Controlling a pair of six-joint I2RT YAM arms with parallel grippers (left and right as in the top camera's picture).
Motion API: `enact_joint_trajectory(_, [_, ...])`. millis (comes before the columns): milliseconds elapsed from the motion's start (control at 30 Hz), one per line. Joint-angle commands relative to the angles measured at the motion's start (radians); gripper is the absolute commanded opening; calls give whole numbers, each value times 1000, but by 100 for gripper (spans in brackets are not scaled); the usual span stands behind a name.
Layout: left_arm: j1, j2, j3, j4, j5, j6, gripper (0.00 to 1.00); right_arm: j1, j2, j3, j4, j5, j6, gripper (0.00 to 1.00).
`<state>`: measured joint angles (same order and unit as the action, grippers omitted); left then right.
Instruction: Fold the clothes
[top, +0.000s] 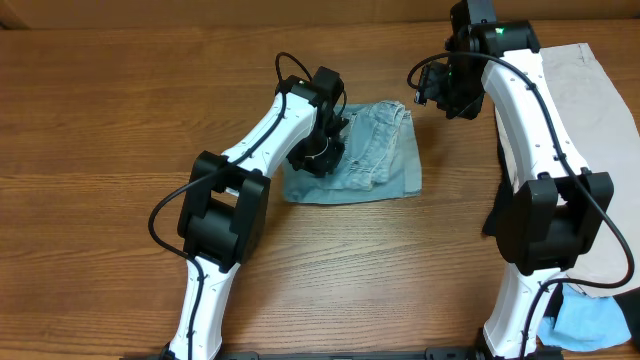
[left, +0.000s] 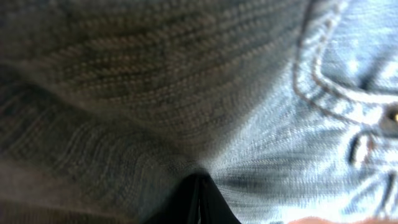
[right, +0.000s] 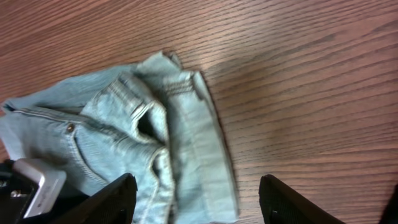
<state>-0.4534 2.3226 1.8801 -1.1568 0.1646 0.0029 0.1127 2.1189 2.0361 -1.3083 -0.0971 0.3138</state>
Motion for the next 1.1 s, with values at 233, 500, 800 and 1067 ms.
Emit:
enact_joint_trajectory(233, [100,28,-5,-13,-774,-10,5,2,-9,13,5,-2,-5,67])
enact_joint_trajectory(500, [92,18,347,-217,-283,134,18,2,-9,13,12,-2,-5,68])
enact_joint_trajectory(800, [-2,22,408,-324,9,338,70,2,-9,13,12,-2,-8,71])
enact_joint_trajectory(1067, [-61,22,203,-204,-26,322,74,2,-9,13,3,-2,-9,71])
